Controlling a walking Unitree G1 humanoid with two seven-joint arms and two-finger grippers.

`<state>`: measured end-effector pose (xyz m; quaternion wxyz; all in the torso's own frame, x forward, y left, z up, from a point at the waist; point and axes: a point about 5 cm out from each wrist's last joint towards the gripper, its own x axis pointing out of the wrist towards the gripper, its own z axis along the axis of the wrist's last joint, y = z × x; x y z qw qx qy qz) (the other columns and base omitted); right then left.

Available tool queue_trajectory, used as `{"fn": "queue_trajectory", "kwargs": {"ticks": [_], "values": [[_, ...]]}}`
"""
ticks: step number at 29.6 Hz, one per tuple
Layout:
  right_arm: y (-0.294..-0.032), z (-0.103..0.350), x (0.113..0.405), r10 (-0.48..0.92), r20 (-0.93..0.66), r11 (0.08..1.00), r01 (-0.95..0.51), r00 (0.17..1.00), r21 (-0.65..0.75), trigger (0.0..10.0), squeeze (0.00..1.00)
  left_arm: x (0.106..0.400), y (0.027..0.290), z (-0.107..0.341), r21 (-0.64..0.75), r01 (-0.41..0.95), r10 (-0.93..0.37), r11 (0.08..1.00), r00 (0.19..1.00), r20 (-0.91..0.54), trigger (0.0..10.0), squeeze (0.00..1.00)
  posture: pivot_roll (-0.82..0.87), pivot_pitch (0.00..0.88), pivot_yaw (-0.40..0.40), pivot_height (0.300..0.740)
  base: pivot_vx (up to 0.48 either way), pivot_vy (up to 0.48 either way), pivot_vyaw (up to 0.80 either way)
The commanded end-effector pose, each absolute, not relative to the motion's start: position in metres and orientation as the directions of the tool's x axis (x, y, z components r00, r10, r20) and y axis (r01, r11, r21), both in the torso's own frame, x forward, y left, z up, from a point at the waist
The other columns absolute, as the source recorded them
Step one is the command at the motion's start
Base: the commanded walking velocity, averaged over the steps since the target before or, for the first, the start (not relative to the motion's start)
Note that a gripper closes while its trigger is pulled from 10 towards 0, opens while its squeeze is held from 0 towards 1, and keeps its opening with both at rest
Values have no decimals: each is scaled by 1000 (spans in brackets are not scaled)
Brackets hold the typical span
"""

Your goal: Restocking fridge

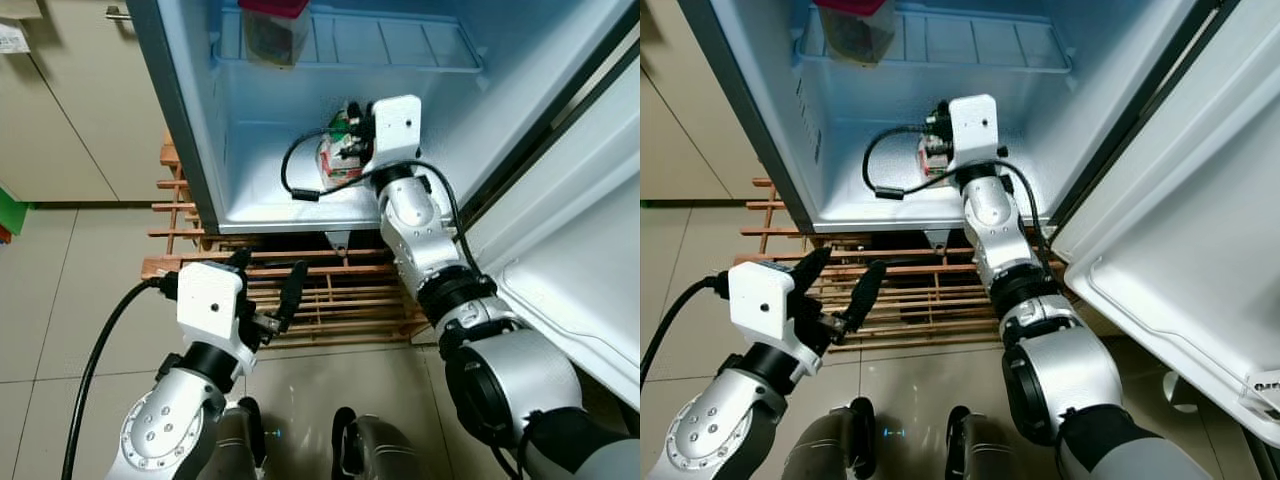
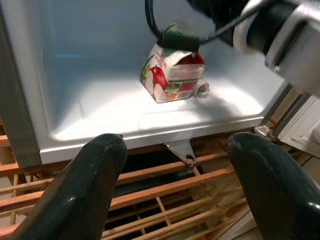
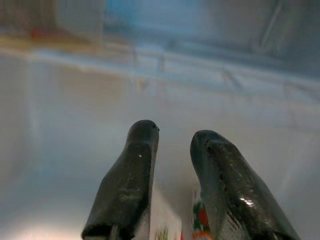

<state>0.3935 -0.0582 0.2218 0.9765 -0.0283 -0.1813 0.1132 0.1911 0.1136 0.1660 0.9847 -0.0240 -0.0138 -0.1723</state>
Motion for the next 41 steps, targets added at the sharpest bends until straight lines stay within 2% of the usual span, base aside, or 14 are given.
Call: {"fn": "queue_trajectory", "kwargs": {"ticks": [1,7,8,14,16,21,22,24,26,27,29,32,35,41], "values": [[-57,228,393,233,386,972,-207,892,-107,10000,1000,187,111,169,-46,343,-342,938,939,43,10000,0,115,290,-128,740,0,0,0],[-57,241,386,238,480,971,-200,844,-129,10000,1000,194,110,168,-43,342,-340,939,939,52,10000,0,93,258,-133,740,0,0,0],[-60,243,381,237,514,972,-200,825,-127,10000,0,197,110,168,-36,343,-341,939,938,60,10000,0,85,243,-133,740,0,0,0],[-78,238,358,233,561,972,-212,795,-103,10000,0,211,107,167,-13,366,-364,930,928,84,10000,0,51,171,-134,740,0,0,0],[-85,226,342,255,535,966,-234,805,-107,10000,0,214,104,166,-6,381,-380,924,921,83,10000,0,40,151,-133,740,0,0,0],[-101,197,324,266,448,964,-246,854,-103,10000,0,229,103,163,-9,382,-380,924,920,91,10000,0,-2,85,-123,740,0,0,0],[-112,188,315,253,423,967,-231,870,-103,10000,0,238,106,160,-3,345,-344,939,936,81,10000,0,-26,27,-103,740,0,0,0],[-121,181,309,237,406,972,-214,883,-101,10000,0,247,111,157,-16,300,-298,954,952,72,10000,0,-31,4,-88,740,0,0,0],[-138,172,298,198,376,980,-176,905,-93,10000,0,258,123,155,-59,197,-193,979,979,62,10000,0,-40,0,-70,740,0,0,0],[-138,172,298,198,376,980,-176,905,-93,10000,0,258,123,155,-59,197,-193,979,979,62,10000,0,-40,0,-70,740,0,0,0],[-153,163,292,128,339,992,-122,932,-38,10000,0,264,137,156,-93,103,-97,990,993,69,10000,0,-50,0,-44,740,0,0,0],[-174,147,284,58,283,997,-68,957,24,10000,0,267,149,158,-68,30,-23,997,995,94,10000,0,-46,0,-31,740,0,0,0],[-196,129,274,0,221,999,-9,975,37,10000,0,268,157,157,-17,8,-6,1000,993,116,10000,0,-51,0,-12,740,0,0,0],[-208,127,265,-45,214,999,38,976,36,10000,0,267,156,152,41,25,-30,999,993,117,10000,0,-60,0,7,740,0,0,0]]}}
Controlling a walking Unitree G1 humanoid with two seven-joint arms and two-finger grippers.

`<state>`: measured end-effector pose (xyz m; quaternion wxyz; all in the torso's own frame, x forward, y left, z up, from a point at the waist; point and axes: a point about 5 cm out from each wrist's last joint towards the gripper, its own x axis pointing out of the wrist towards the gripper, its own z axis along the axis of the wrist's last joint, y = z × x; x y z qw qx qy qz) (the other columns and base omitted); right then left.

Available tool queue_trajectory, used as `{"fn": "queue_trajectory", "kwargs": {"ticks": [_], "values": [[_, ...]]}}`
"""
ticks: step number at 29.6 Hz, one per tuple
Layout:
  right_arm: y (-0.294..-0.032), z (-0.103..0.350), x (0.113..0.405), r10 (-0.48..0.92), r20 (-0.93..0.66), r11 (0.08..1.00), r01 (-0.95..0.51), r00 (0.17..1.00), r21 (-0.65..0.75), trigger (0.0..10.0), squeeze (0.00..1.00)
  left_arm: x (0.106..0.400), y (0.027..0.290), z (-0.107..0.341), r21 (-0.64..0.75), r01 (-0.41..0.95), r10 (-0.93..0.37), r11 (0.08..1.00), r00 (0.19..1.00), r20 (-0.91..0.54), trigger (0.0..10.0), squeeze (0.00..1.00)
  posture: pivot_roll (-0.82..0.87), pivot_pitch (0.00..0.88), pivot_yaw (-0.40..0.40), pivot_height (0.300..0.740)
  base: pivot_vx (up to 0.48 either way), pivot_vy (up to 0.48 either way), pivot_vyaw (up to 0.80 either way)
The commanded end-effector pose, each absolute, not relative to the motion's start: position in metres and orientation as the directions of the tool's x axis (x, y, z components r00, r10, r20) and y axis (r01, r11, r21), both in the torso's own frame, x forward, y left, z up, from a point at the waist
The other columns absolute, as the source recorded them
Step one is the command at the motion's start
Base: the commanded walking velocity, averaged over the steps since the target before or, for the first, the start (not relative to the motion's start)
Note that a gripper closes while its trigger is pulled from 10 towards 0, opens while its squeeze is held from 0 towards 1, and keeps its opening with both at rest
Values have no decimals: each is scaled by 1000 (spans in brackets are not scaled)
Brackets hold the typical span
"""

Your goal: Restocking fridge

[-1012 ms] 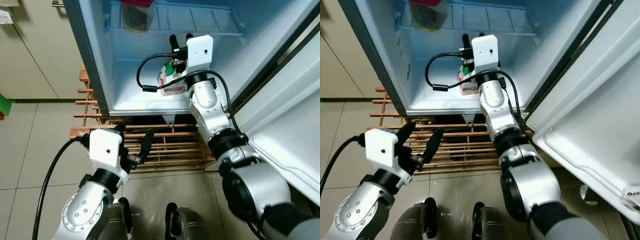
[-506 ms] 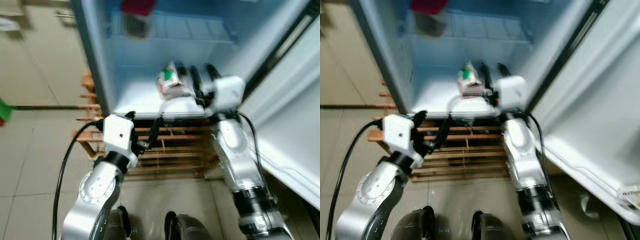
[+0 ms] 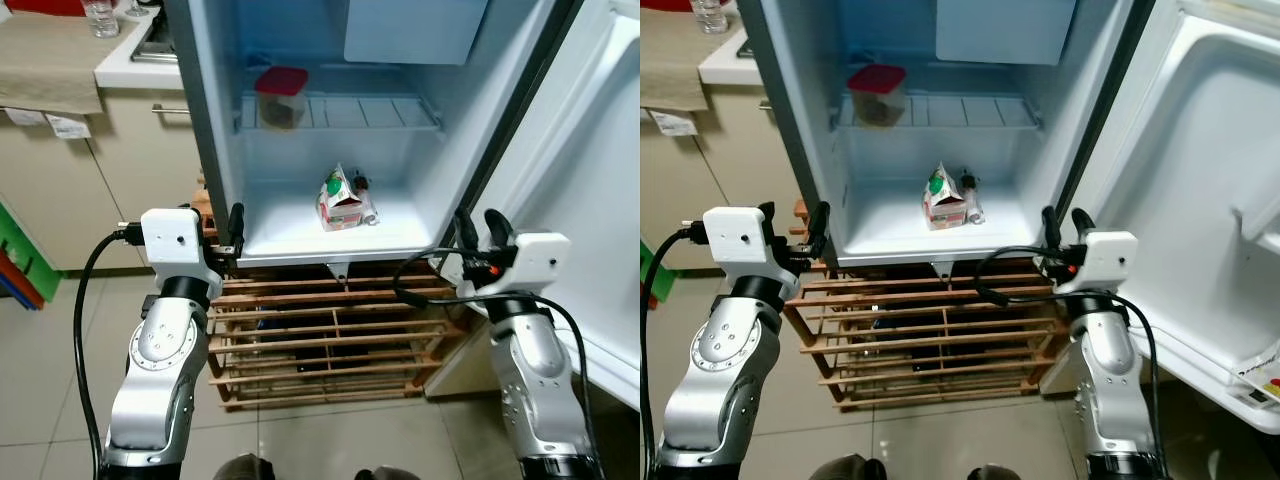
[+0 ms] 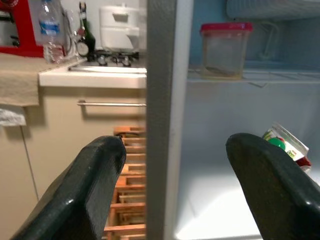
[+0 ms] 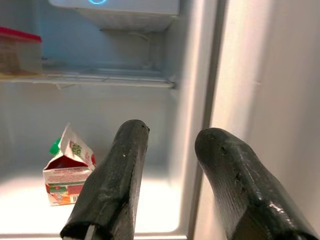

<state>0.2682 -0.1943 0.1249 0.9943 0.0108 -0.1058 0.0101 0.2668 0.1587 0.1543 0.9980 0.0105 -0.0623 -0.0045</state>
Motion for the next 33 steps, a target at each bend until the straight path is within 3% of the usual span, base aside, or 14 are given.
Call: {"fn": "queue_trajectory", "kwargs": {"ticks": [1,6,33], "values": [[-209,126,264,-57,208,998,50,976,35,10000,0,270,153,153,54,53,-59,997,990,127,10000,0,-62,0,18,740,0,0,0],[-200,123,263,-64,208,997,54,976,56,10000,0,271,140,161,128,153,-176,980,967,185,10000,0,-60,0,43,740,0,0,0],[-180,117,273,38,159,999,-43,986,27,10000,0,281,131,156,65,175,-185,982,965,186,10000,0,-63,0,19,740,0,-92,0]]}}
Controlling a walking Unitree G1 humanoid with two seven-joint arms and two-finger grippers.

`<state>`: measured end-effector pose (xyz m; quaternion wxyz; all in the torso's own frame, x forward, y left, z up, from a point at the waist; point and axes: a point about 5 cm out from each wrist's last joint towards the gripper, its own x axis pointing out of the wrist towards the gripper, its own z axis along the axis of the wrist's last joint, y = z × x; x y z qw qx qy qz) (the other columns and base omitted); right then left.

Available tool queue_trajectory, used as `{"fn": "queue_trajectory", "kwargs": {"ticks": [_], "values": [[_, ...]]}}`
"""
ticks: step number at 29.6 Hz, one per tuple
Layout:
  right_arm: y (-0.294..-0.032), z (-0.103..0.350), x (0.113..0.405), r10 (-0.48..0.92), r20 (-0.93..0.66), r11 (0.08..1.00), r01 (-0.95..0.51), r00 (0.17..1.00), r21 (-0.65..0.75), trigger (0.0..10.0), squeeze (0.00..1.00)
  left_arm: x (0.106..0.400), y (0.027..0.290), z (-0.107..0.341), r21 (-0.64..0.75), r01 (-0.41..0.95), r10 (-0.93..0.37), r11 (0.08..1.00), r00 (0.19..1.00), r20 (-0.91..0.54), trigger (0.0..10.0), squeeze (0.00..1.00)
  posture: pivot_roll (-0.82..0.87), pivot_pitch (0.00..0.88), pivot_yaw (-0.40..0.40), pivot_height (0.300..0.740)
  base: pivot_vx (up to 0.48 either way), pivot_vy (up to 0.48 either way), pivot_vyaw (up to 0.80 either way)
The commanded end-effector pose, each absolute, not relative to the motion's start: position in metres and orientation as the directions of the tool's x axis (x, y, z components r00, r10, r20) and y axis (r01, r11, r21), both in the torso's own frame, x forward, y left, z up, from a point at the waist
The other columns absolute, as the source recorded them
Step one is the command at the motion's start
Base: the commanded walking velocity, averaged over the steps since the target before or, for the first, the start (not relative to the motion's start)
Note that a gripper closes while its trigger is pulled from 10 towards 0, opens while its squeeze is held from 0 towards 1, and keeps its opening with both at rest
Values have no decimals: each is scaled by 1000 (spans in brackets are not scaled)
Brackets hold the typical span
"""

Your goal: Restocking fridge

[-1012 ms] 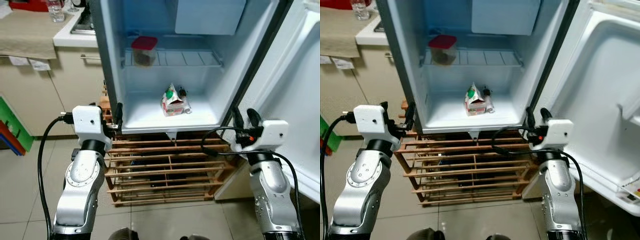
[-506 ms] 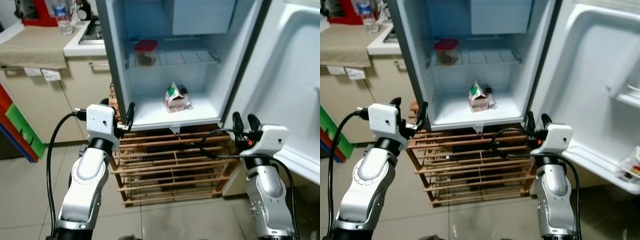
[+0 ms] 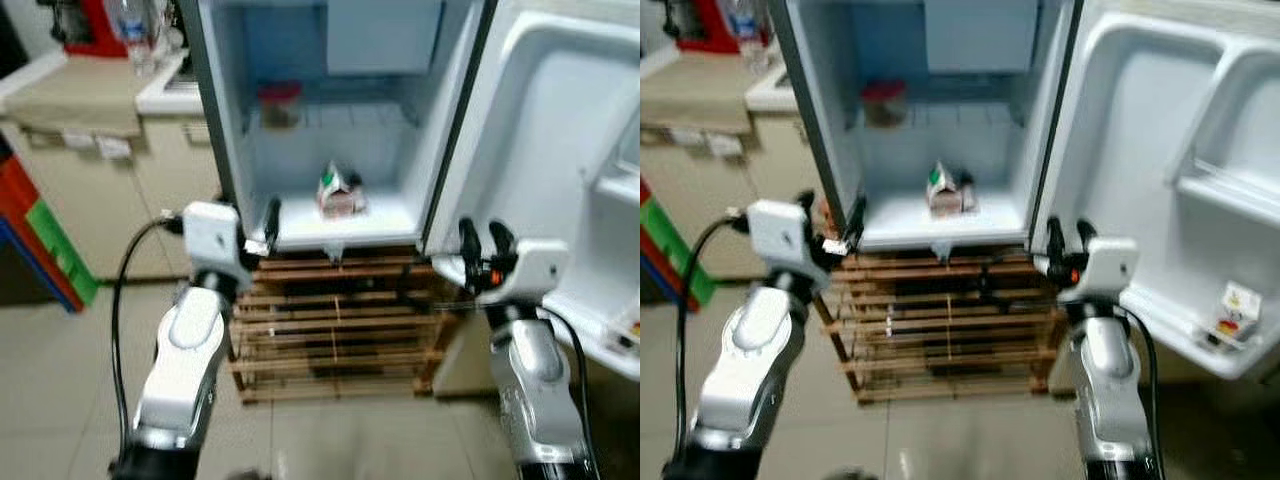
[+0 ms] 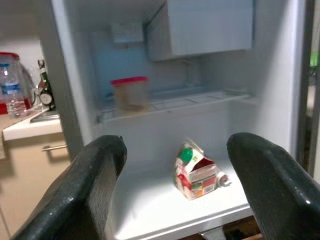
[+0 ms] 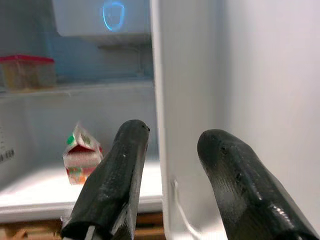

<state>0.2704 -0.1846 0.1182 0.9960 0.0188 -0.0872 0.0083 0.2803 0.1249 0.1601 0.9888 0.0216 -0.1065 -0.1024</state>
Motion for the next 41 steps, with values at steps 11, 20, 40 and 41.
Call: {"fn": "queue_trajectory", "kwargs": {"ticks": [11,20,40,41], "values": [[-182,112,271,47,129,998,-50,991,24,10000,0,281,133,155,50,154,-161,987,971,179,10000,0,-65,0,7,740,0,0,0],[-179,113,272,63,124,998,-66,990,16,10000,0,282,131,154,62,146,-155,987,972,178,10000,0,-73,0,3,740,-197,0,0],[-192,105,263,-7,72,999,5,997,35,10000,1000,285,135,146,32,132,-135,991,983,124,10000,0,-90,0,7,740,-50,0,0],[-190,105,262,0,74,1000,-3,997,29,10000,1000,285,134,146,34,140,-143,990,982,121,10000,0,-94,0,10,740,0,0,0]]}}
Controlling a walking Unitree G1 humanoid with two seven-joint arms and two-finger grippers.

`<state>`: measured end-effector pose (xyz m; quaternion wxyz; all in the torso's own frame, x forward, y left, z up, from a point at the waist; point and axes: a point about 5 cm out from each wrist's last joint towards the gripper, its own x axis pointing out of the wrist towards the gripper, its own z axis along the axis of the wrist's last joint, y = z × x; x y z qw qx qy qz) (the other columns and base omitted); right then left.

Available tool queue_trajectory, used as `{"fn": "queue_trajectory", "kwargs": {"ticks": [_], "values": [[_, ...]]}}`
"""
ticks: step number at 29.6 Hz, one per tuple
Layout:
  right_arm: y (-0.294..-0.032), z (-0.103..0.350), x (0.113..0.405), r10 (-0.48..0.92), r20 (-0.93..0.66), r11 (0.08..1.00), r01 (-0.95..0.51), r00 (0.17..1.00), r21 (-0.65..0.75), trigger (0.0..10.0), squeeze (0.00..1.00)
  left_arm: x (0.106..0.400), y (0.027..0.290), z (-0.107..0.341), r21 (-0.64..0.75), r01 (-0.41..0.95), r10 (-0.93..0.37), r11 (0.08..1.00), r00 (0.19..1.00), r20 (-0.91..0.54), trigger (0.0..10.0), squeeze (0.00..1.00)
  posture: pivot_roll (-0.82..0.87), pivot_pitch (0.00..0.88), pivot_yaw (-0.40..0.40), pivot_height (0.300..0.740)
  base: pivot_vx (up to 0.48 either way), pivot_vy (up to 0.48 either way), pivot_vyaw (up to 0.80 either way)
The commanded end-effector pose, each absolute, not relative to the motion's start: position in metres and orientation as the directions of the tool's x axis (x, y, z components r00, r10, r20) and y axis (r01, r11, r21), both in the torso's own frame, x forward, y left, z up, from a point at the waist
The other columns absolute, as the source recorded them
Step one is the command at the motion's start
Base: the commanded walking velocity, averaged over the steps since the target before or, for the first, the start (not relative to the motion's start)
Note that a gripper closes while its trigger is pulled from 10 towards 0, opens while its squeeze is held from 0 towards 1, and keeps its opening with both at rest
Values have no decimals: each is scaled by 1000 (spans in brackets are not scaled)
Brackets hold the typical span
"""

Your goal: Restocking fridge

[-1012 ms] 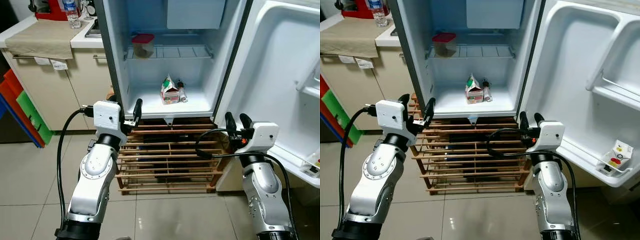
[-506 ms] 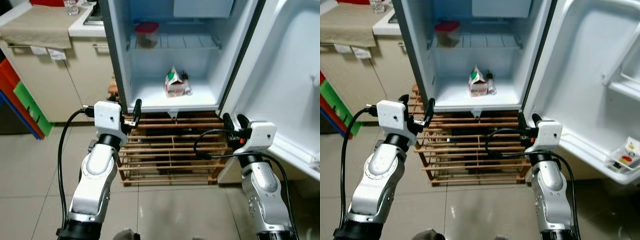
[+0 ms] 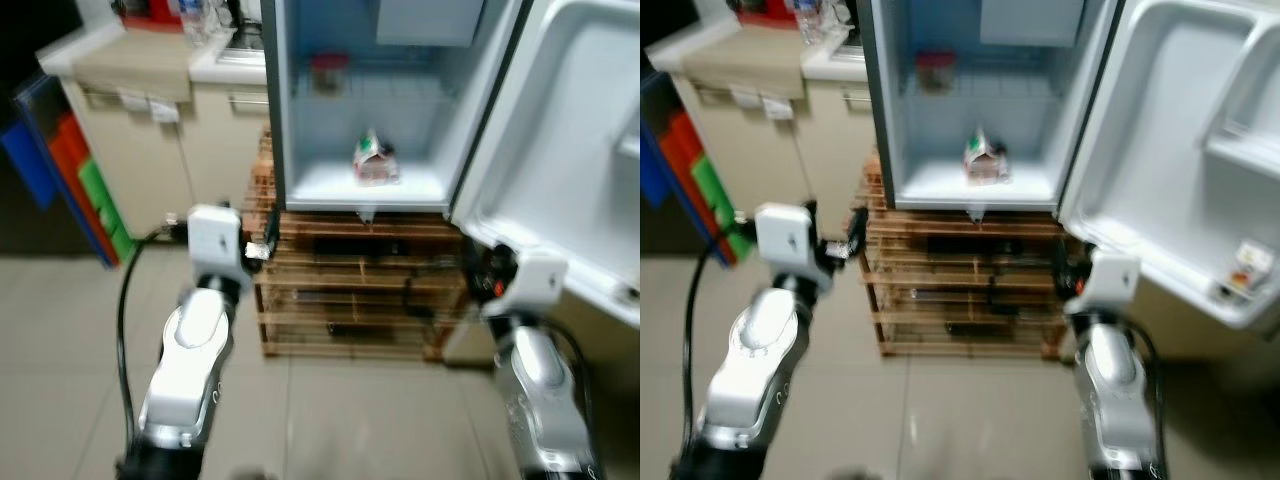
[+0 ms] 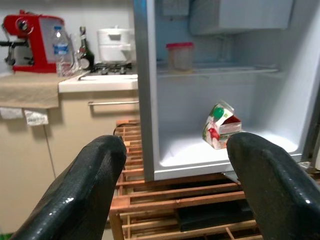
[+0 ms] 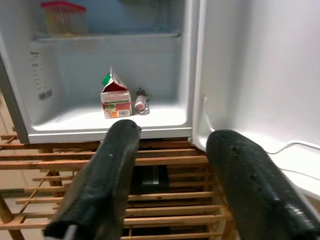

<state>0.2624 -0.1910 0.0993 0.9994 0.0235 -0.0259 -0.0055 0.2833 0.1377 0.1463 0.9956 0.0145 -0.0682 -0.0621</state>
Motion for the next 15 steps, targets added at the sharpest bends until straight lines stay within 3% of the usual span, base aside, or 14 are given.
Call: {"fn": "queue_trajectory", "kwargs": {"ticks": [1,15], "values": [[-189,105,262,5,75,1000,-7,997,25,10000,1000,285,134,146,36,145,-148,989,982,120,10000,0,-94,0,10,740,0,0,0],[-192,100,248,20,60,1000,-20,998,-10,10000,1000,281,137,146,-24,163,-158,986,976,147,10000,0,-117,0,26,740,0,-429,0]]}}
